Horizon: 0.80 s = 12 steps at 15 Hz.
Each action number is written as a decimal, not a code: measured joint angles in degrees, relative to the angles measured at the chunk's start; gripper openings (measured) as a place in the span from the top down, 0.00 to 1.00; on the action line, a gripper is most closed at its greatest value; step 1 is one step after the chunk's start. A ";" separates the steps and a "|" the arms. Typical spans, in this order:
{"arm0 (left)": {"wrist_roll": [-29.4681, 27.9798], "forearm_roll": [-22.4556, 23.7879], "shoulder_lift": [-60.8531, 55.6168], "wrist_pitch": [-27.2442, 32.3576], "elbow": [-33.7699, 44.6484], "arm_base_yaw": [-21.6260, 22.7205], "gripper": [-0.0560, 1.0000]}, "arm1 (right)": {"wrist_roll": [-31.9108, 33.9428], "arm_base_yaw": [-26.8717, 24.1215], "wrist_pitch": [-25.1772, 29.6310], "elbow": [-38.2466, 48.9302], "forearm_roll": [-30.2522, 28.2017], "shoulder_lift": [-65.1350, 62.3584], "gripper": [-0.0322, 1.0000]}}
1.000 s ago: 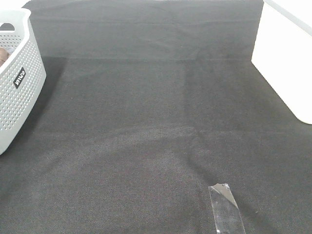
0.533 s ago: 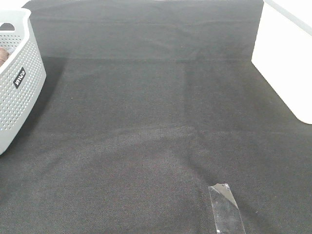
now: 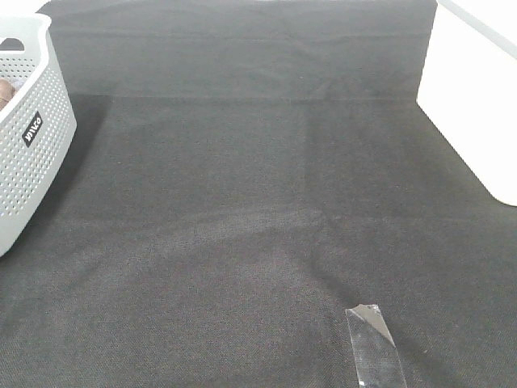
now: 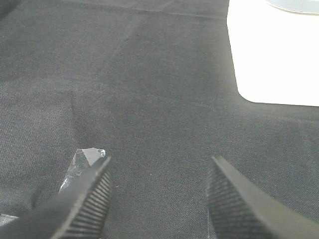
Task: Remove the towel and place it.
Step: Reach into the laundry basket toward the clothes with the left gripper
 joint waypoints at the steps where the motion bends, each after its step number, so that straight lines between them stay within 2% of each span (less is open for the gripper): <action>1: 0.29 0.00 1.03 -0.06 -0.06 -0.52 0.23 | 0.00 0.00 0.00 0.00 0.00 0.00 0.44; 6: 0.29 2.29 1.95 -0.06 -0.06 -3.09 0.23 | 0.00 0.00 0.00 0.00 0.00 0.00 0.44; 12: -0.63 4.58 2.86 -0.40 -0.06 -3.21 0.25 | 0.00 0.00 0.00 0.00 0.00 0.00 0.44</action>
